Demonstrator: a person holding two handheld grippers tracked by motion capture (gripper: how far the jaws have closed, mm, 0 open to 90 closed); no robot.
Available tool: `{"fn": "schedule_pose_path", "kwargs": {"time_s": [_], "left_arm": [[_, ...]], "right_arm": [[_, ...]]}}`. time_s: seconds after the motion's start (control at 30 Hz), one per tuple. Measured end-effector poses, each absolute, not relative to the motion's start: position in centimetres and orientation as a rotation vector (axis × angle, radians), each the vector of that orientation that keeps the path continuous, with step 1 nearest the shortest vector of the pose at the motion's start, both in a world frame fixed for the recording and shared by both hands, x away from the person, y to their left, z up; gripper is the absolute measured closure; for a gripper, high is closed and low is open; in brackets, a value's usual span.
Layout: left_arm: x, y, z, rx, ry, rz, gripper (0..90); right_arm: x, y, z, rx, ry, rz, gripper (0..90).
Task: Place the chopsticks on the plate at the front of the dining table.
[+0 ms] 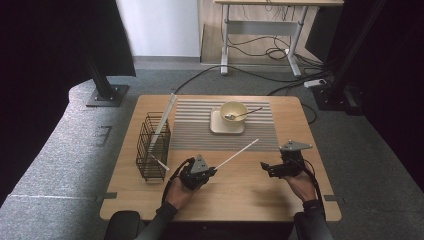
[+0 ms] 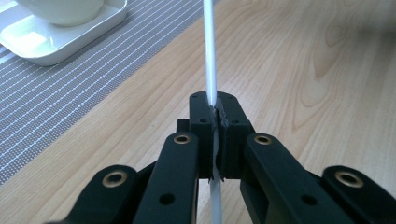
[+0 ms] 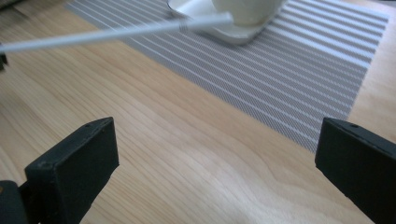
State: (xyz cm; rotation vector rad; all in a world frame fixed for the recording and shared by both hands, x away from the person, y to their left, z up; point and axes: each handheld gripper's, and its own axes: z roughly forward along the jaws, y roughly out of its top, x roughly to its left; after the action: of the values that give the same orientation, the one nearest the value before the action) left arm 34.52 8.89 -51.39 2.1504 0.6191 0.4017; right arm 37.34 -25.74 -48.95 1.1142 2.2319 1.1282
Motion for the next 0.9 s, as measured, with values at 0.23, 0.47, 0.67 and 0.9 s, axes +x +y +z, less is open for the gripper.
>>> {"fn": "schedule_pose_path", "kwargs": {"time_s": [0.23,0.47,0.67,0.9], "left_arm": [[35.3,8.5,-51.3,2.147,0.671,0.416,85.7],[36.2,8.3,-51.3,2.139,0.714,0.432,85.7],[37.2,8.3,-51.2,2.118,0.762,0.427,85.7],[38.1,8.3,-51.1,2.105,0.804,0.441,85.7]], "right_arm": [[36.9,-26.8,-51.1,1.136,2.228,1.082,0.0],[37.1,-27.4,-53.1,1.177,2.235,1.013,0.5],[37.3,-27.4,-54.7,1.190,2.275,0.951,0.6],[37.5,-27.1,-56.1,1.190,2.305,0.919,0.0]]}}
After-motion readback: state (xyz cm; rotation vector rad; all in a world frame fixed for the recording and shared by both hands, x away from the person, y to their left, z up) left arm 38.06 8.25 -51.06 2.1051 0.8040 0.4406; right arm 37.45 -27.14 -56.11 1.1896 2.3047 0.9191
